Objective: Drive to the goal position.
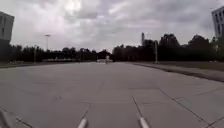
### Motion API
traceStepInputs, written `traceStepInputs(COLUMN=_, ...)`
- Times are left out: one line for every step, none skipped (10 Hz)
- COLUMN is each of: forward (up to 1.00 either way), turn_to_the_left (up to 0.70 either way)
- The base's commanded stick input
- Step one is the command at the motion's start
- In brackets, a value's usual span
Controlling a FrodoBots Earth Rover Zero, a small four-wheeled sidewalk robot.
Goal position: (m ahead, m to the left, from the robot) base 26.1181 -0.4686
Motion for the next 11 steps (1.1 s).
traceStepInputs(forward=0.70, turn_to_the_left=0.00)
traceStepInputs(forward=0.70, turn_to_the_left=0.00)
traceStepInputs(forward=0.70, turn_to_the_left=0.00)
traceStepInputs(forward=0.70, turn_to_the_left=0.00)
traceStepInputs(forward=0.70, turn_to_the_left=0.00)
traceStepInputs(forward=0.70, turn_to_the_left=0.00)
traceStepInputs(forward=0.70, turn_to_the_left=0.00)
traceStepInputs(forward=0.70, turn_to_the_left=0.00)
traceStepInputs(forward=0.70, turn_to_the_left=0.00)
traceStepInputs(forward=0.70, turn_to_the_left=0.00)
traceStepInputs(forward=0.70, turn_to_the_left=0.00)
